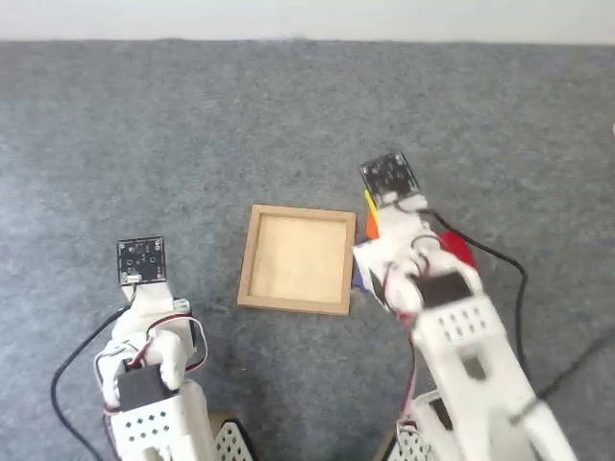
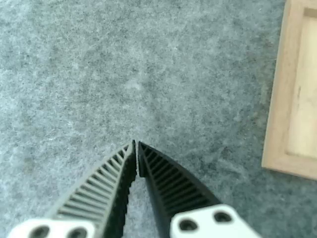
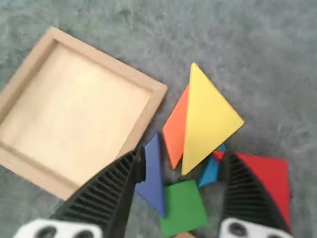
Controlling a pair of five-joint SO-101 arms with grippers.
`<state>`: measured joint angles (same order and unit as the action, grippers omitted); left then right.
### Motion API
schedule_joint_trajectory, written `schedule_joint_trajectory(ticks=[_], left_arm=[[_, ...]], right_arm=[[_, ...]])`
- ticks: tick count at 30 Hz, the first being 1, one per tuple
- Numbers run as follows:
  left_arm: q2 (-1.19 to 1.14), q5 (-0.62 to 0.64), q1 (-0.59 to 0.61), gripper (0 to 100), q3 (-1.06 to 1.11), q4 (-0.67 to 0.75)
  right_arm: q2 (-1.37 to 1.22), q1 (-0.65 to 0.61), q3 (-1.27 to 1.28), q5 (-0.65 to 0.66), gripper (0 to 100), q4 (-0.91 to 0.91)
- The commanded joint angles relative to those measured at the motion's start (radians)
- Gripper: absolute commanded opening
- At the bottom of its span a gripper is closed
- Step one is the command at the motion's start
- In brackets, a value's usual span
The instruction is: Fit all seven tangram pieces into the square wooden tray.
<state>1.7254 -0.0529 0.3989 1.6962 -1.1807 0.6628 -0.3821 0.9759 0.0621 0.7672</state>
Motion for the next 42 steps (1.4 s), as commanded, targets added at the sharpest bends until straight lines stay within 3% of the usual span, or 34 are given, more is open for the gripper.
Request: schedule_joint_trajectory(ticks=[1, 10, 25, 27, 39, 42], left_arm=[[-0.005, 0.000, 0.008, 1, -0.016, 0.021], [-0.005, 0.000, 0.008, 1, -0.016, 0.020], [-0.005, 0.000, 0.031, 1, -0.016, 0.018], [-0.005, 0.000, 0.048, 1, -0.016, 0.020], [-0.005, 0.000, 0.051, 1, -0.016, 0.021], [-0.005, 0.000, 0.051, 1, -0.016, 0.021]], right_arm=[[-0.163, 0.038, -0.115, 0.003, 30.1, -0.062], [-0.475, 0.033, -0.281, 0.150, 34.4, -0.105], [-0.765, 0.093, -0.482, 0.140, 34.3, -0.101], [-0.800, 0.094, -0.519, 0.091, 34.3, -0.091], [-0.975, 0.136, -0.761, 0.048, 33.9, 0.183], [-0.998, 0.137, -0.796, 0.052, 29.3, 0.225]])
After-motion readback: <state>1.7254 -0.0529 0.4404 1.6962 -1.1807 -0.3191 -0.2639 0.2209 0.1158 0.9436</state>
